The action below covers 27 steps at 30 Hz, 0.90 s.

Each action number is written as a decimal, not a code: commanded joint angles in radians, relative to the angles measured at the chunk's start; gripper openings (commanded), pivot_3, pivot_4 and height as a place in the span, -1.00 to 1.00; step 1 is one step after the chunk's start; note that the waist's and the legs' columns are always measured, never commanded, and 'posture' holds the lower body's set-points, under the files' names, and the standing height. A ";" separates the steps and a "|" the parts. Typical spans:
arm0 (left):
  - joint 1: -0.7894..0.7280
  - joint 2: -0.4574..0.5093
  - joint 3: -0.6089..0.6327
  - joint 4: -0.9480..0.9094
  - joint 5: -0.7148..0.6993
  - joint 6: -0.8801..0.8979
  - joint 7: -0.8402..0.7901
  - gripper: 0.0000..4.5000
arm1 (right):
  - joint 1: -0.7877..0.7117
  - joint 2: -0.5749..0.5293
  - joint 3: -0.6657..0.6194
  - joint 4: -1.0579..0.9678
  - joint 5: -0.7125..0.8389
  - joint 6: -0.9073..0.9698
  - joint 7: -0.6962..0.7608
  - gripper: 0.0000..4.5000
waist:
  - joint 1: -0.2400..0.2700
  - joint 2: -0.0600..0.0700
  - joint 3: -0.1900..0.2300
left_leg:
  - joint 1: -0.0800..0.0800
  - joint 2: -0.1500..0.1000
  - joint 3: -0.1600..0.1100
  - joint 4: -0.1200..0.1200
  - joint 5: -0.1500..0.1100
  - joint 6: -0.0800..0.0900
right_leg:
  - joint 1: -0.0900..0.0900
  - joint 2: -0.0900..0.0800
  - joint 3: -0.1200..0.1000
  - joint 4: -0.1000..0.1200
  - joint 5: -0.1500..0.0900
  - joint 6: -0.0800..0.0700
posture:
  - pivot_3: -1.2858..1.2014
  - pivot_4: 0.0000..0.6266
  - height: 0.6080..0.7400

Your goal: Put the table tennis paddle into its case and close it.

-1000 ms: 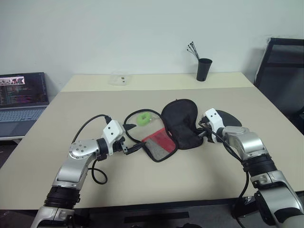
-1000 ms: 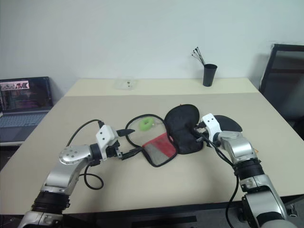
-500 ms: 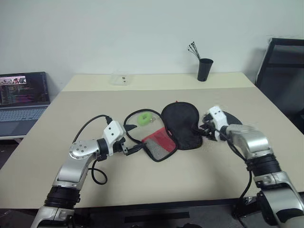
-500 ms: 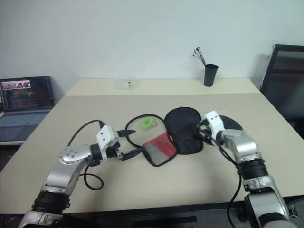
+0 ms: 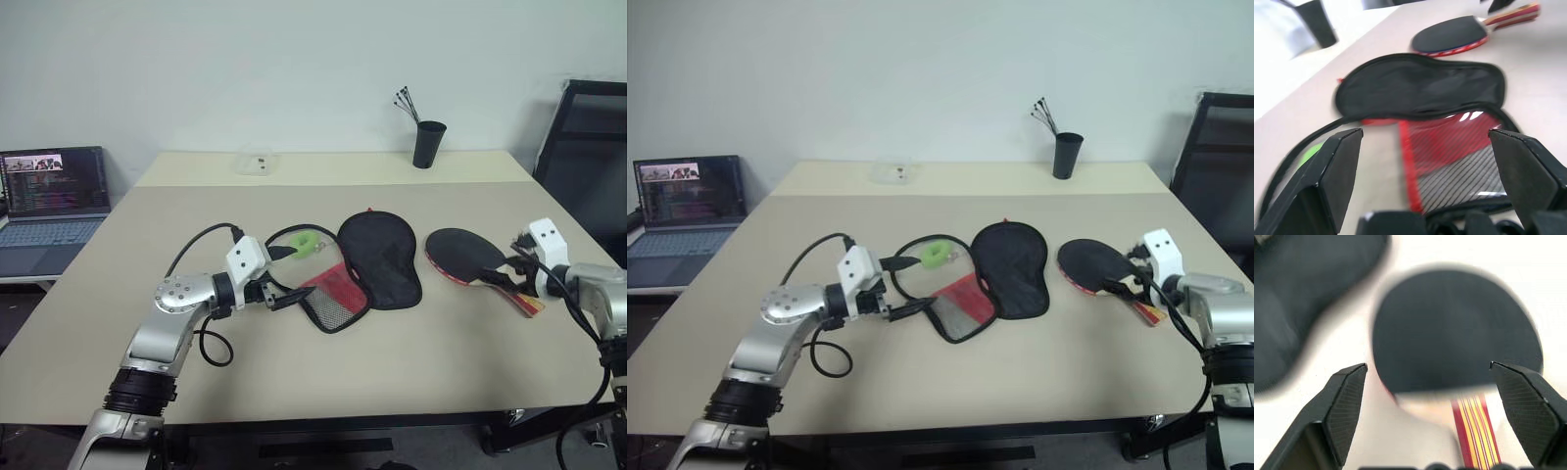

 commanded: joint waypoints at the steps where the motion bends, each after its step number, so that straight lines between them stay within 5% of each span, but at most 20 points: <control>1: -0.035 -0.003 0.003 -0.007 -0.007 -0.014 -0.011 1.00 | -0.020 -0.040 0.005 0.066 -0.031 -0.086 0.035 0.88 | -0.001 0.000 0.000 | 0.000 0.000 0.000 0.000 0.000 0.000 | 0.000 0.000 0.000 0.000 0.000 0.000 | 0.03 -0.52 1.00; 16: -0.030 -0.005 0.001 -0.008 0.002 -0.018 -0.016 1.00 | -0.157 0.032 0.096 0.402 -0.135 -0.244 0.093 0.88 | -0.002 0.000 0.000 | 0.001 0.001 0.001 0.000 0.000 0.000 | 0.000 0.001 0.001 0.000 0.000 0.000 | 0.03 -0.52 1.00; 20: -0.018 0.004 0.004 -0.045 0.003 0.002 -0.007 1.00 | -0.178 0.047 0.084 0.440 -0.141 -0.250 0.070 0.51 | -0.003 0.000 0.000 | 0.002 0.001 0.002 0.001 0.000 0.000 | 0.000 0.002 0.002 0.001 0.001 0.001 | 0.03 -0.52 1.00; 27: 0.014 0.013 0.014 -0.097 -0.007 0.038 0.011 1.00 | -0.176 0.040 0.017 0.389 -0.107 -0.188 -0.012 -0.51 | -0.003 0.000 0.000 | 0.004 0.001 0.008 0.001 0.000 0.000 | 0.000 0.001 0.009 0.000 0.003 0.003 | 0.03 -0.52 1.00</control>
